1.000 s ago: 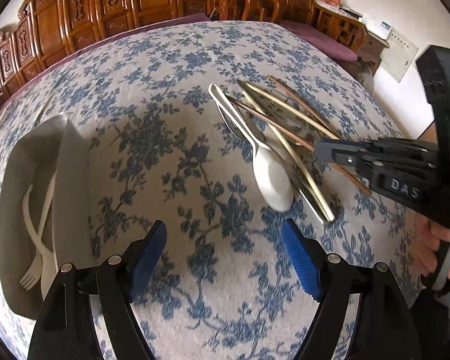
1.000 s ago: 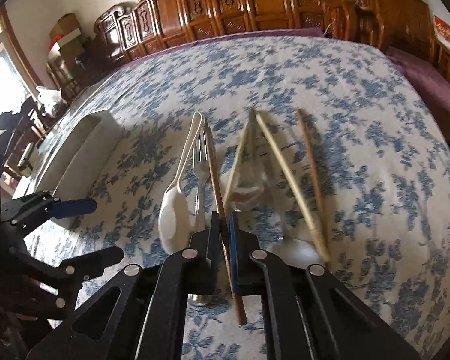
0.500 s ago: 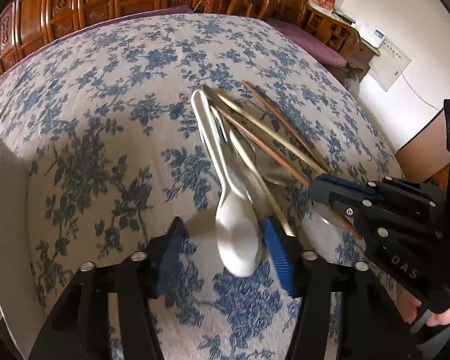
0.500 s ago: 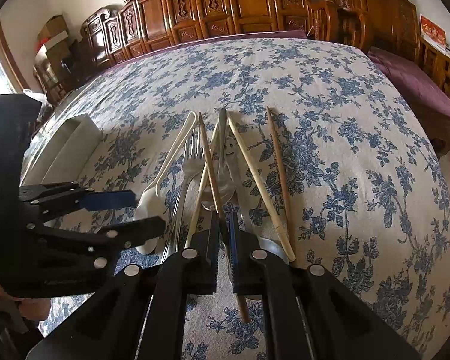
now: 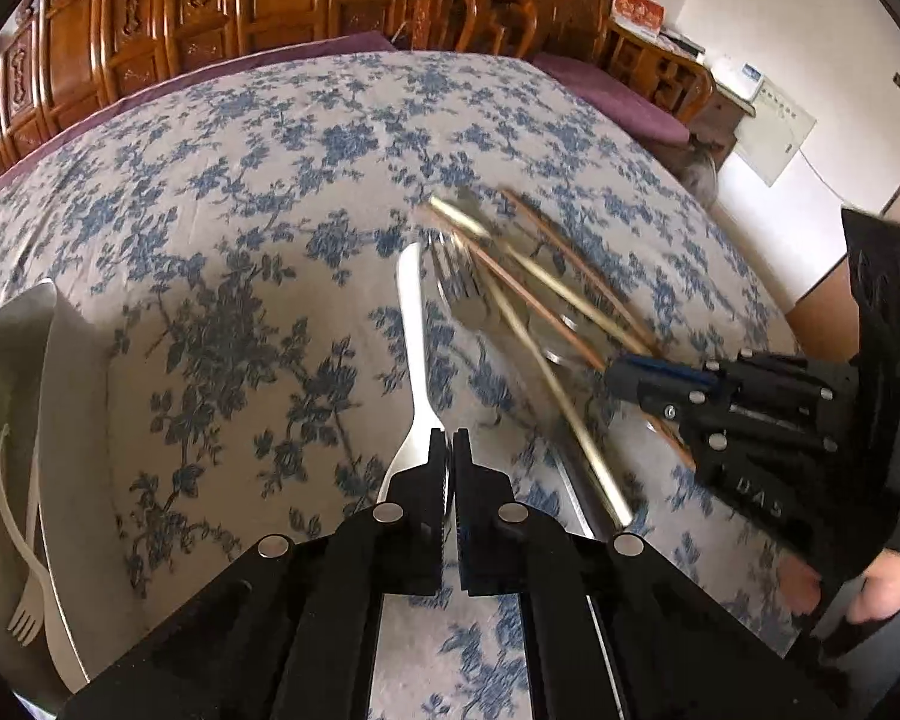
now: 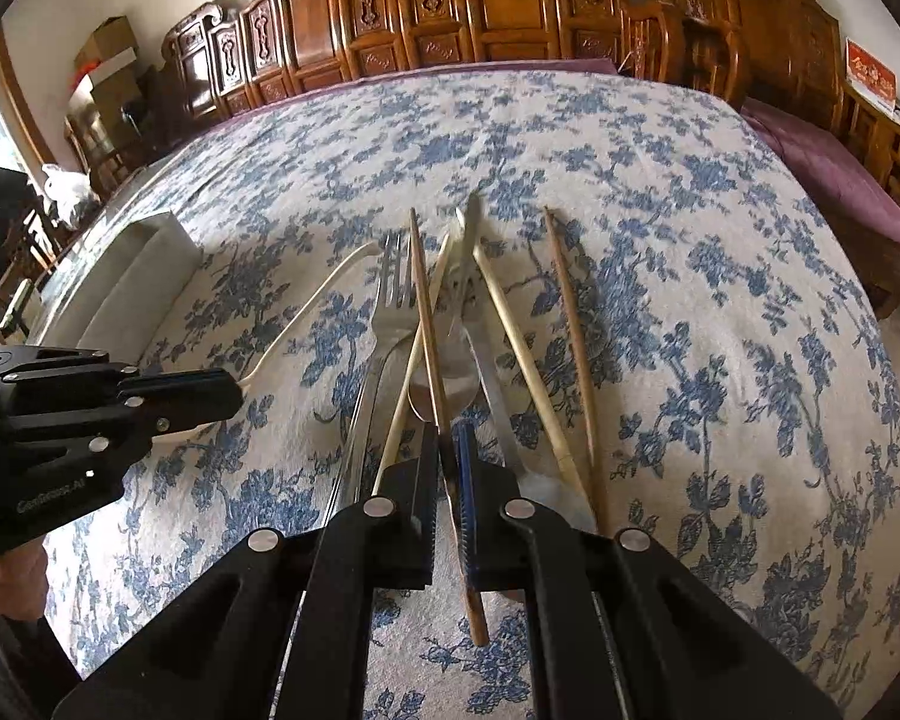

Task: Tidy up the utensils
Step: 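Grasp a white plastic knife with the left tool while the right tool holds the chopstick, then carry the white knife into the grey tray and open the left tool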

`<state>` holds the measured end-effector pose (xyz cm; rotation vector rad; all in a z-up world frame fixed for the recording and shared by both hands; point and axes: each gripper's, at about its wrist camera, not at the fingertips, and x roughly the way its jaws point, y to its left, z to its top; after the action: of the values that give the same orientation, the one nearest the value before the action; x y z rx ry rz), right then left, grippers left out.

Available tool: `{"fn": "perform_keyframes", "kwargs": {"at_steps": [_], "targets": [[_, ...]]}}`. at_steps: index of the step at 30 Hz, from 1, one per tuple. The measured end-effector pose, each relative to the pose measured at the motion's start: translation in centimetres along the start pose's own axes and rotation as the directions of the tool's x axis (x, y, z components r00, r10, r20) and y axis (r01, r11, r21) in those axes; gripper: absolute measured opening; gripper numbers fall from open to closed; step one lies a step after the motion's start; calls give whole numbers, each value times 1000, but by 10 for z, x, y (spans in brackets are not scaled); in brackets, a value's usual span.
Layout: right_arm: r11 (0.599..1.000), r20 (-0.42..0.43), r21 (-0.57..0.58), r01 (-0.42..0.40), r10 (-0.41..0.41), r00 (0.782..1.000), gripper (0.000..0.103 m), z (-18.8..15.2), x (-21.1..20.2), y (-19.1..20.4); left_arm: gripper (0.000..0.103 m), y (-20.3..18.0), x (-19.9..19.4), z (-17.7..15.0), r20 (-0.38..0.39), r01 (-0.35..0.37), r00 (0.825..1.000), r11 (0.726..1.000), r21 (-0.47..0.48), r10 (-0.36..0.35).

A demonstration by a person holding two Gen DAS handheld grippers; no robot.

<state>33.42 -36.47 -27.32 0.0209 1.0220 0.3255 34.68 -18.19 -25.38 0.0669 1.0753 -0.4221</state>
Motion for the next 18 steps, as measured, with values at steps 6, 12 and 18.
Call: {"fn": "perform_keyframes", "kwargs": {"at_steps": [6,12,18], "targets": [[1000,-9,6,4,-4,1000,9,-3,3,0,2,9,1,-8,-11,-9,1000,1000,-5,9],[1000,-22,3,7,-7,1000,11,-1,9,2,2,11,-9,-12,6,-24,1000,1000,11,24],[1000,-4,-23,1,-1,1000,7,0,5,7,1,11,-21,-17,32,-26,999,1000,13,25]]}}
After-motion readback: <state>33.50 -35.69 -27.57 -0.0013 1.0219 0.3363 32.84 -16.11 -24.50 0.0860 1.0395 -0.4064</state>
